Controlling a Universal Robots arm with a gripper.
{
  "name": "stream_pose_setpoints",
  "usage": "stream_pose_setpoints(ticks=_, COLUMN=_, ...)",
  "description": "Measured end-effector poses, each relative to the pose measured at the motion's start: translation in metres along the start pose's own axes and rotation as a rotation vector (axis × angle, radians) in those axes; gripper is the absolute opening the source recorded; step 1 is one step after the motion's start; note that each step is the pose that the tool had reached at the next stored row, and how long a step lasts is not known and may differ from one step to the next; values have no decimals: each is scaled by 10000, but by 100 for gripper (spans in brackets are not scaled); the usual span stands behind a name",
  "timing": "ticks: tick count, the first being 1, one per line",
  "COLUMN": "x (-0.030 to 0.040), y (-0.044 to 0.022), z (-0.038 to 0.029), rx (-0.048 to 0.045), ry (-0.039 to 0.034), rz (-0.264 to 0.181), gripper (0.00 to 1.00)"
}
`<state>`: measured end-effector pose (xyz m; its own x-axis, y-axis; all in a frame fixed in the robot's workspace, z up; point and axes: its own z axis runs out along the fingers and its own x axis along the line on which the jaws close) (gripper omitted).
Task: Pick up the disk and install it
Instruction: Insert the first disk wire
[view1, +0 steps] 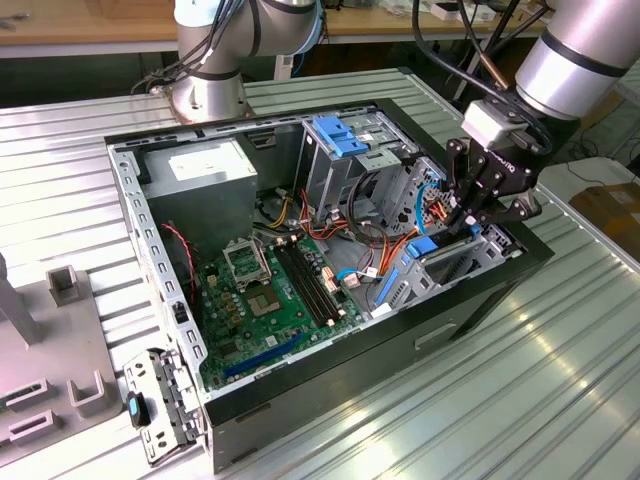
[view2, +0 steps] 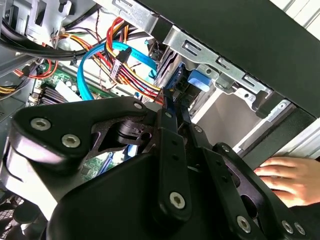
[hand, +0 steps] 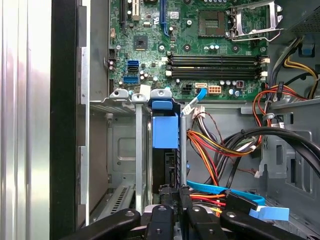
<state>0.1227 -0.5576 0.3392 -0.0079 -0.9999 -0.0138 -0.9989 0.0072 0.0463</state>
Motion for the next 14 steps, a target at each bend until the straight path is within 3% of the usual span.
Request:
stream_pose_setpoints(ticks=2, x=1, y=1, z=-16, rx=0, ry=-11, rz=0, gripper=18)
stream_pose_setpoints(ticks=3, x=-1, y=5, z=-114, rx=0, ry=-4, rz=0, gripper=24)
stream_pose_setpoints(ticks=6, x=-1, y=5, z=-127, rx=0, ry=-6, rz=0, gripper=23)
stream_pose_setpoints(ticks=8, x=-1, y=6, z=-132, rx=0, ry=-3, rz=0, gripper=11)
stream_pose_setpoints(ticks=14, x=-2, y=6, z=-143, rx=0, ry=-3, rz=0, gripper=11)
